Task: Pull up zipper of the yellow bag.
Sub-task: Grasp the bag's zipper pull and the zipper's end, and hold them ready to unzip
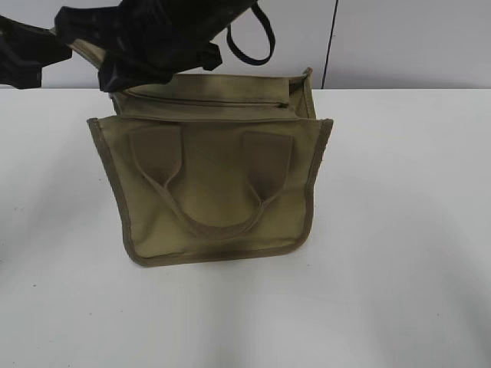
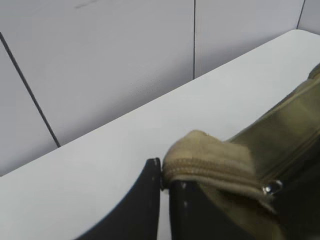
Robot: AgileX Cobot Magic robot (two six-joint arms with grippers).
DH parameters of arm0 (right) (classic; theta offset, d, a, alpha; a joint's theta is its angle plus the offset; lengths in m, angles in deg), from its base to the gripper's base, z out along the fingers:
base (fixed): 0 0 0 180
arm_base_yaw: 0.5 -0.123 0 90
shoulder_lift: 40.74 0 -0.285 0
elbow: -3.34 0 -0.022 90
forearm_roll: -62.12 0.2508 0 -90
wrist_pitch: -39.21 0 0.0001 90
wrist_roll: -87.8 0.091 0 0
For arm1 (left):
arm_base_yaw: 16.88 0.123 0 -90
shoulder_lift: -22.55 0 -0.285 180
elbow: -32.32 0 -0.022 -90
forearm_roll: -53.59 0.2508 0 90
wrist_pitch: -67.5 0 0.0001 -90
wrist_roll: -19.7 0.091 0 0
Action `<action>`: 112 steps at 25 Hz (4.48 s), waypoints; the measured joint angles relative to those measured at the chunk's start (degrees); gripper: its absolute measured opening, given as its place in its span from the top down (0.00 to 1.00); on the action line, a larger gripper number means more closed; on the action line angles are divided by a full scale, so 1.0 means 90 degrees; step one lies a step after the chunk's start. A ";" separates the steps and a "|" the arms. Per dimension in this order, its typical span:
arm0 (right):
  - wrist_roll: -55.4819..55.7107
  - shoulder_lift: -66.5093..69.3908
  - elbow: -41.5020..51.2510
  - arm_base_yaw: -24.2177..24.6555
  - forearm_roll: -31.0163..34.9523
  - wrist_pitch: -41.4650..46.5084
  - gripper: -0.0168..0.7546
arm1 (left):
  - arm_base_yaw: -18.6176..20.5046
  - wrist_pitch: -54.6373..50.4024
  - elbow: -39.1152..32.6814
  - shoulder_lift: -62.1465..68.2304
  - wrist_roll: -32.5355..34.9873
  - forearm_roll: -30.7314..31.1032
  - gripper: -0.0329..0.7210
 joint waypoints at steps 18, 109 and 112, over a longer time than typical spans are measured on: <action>-0.0849 0.0288 -0.0016 0.0292 0.1183 -0.0308 0.99 | -0.0012 0.0026 0.0000 0.0000 -0.0118 -0.0124 0.95; -0.1530 -0.0255 -0.0321 0.2398 -0.0711 0.3635 0.99 | -0.0024 -0.0761 0.0000 0.0002 -0.0392 -0.0149 0.95; -0.1530 -0.0274 -0.0321 0.2398 -0.0708 0.3637 0.99 | -0.0024 -0.0761 0.0000 0.0002 -0.0392 -0.0149 0.95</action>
